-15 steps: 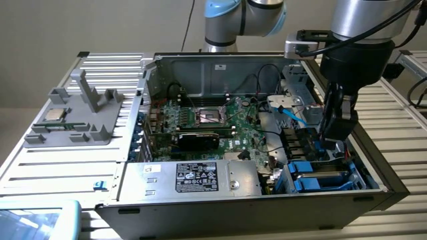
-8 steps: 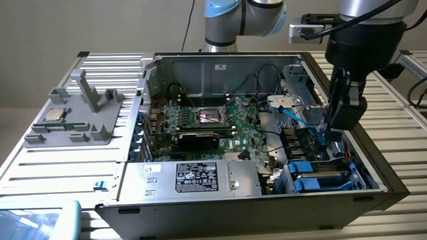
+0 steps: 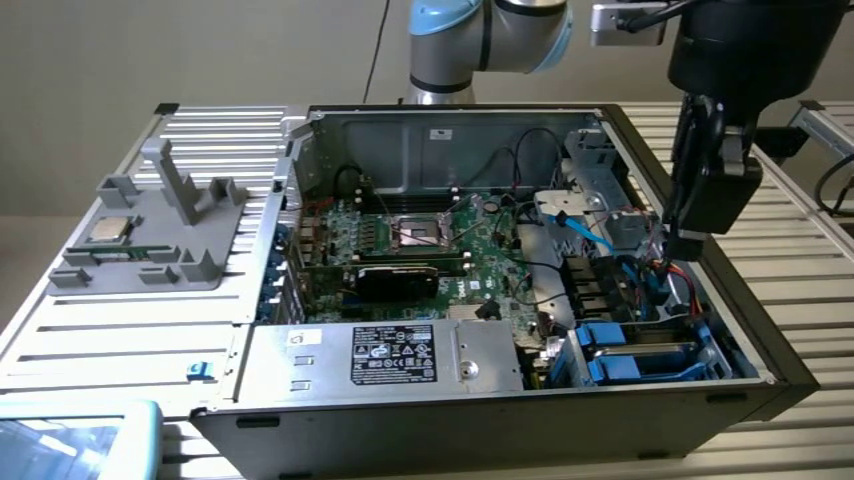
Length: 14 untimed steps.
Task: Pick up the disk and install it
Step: 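Insert the first disk wire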
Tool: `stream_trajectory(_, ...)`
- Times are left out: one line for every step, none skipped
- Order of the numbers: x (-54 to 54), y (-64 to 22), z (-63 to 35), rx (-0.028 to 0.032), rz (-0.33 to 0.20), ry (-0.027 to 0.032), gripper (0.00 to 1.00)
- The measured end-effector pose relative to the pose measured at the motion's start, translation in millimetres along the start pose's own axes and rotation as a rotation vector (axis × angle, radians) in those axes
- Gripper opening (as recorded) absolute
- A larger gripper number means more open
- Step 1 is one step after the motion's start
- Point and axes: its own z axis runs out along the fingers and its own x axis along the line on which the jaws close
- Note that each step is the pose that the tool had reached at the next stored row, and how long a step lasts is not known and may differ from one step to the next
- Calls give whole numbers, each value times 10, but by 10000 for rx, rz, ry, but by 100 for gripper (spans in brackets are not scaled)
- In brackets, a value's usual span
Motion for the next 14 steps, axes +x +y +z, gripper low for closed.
stream_trajectory(0, -2, -4, 0, -1, 0, 50)
stream_trajectory(0, -2, -4, 0, -1, -1, 50)
stream_trajectory(0, -2, -4, -1, 0, -1, 50)
stream_trajectory(0, -2, -4, -1, 0, -1, 50)
stream_trajectory(0, -2, -4, 0, 0, -1, 50)
stream_trajectory(0, -2, -5, 0, -1, 0, 50)
stream_trajectory(0, -2, -5, -1, -1, 0, 50)
stream_trajectory(0, -2, -5, 0, -1, 0, 50)
stream_trajectory(0, -2, -5, 0, -1, 0, 50)
stream_trajectory(0, -2, -5, 0, -1, 0, 50)
stream_trajectory(0, -2, -5, 0, -1, 0, 50)
stream_trajectory(0, -2, -5, 0, -1, 0, 50)
stream_trajectory(0, -2, -5, 0, -1, 0, 50)
stream_trajectory(0, -2, -5, 0, -1, 0, 50)
